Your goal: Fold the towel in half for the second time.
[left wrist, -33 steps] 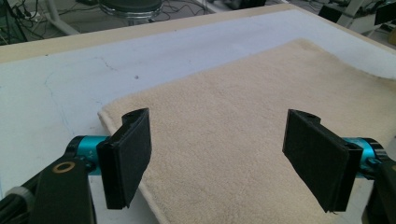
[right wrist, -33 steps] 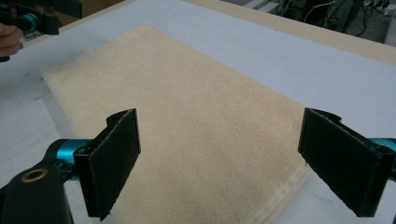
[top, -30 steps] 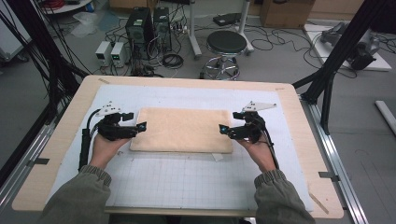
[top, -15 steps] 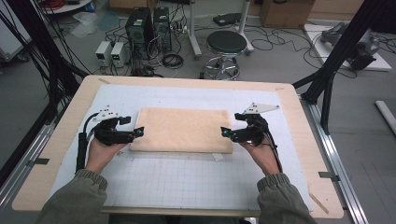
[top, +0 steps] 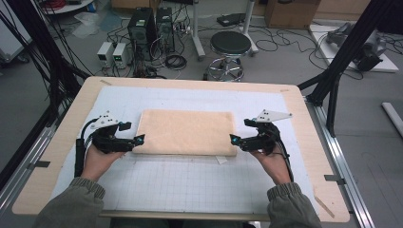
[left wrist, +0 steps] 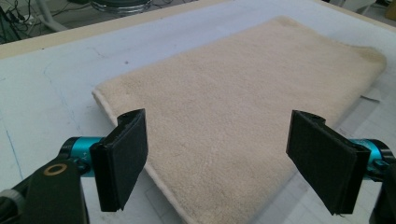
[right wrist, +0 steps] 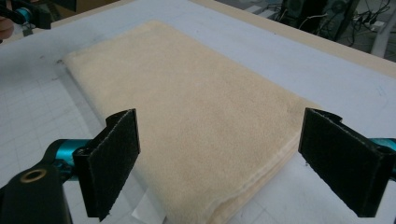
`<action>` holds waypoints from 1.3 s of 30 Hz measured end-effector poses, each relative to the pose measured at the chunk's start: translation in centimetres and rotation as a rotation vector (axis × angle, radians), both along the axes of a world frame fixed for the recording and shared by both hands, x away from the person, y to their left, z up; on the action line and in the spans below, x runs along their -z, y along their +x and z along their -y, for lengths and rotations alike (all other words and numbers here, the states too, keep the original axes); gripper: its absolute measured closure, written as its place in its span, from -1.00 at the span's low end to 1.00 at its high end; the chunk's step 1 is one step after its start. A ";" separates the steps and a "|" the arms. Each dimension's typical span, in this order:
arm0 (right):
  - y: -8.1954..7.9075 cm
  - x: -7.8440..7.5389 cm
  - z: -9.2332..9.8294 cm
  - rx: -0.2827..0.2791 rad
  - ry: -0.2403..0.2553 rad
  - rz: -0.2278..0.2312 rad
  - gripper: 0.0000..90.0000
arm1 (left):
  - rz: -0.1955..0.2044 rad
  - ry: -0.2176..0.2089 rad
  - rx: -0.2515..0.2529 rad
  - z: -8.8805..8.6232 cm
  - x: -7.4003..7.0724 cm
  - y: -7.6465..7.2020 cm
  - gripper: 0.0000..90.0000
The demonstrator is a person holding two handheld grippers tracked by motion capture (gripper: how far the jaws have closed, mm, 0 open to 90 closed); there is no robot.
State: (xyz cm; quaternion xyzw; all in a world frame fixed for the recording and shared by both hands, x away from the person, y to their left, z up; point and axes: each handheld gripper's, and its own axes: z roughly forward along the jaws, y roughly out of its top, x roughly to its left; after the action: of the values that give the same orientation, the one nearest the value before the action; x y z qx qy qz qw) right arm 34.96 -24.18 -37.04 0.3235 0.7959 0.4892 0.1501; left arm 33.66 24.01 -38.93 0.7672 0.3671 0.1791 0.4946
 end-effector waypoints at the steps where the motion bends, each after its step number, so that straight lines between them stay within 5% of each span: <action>1: -0.2 0.1 0.2 0.004 0.004 0.000 -0.74 | 0.006 0.003 0.001 -0.1 0.0 -0.2 -0.53; 8: -1.5 0.7 1.6 0.015 0.032 -0.003 -0.74 | 0.013 -0.004 -0.003 -0.7 0.4 -1.0 -0.55; 39: -6.2 2.3 3.7 0.025 0.024 0.025 -0.75 | 0.030 -0.015 0.011 -2.6 0.5 -5.6 -0.73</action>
State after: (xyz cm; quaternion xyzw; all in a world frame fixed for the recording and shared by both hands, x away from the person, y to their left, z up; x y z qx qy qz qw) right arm 28.76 -27.87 -39.39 0.3290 0.7840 0.5008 0.1620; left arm 28.07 26.65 -39.42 0.7629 0.3566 0.1850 0.5066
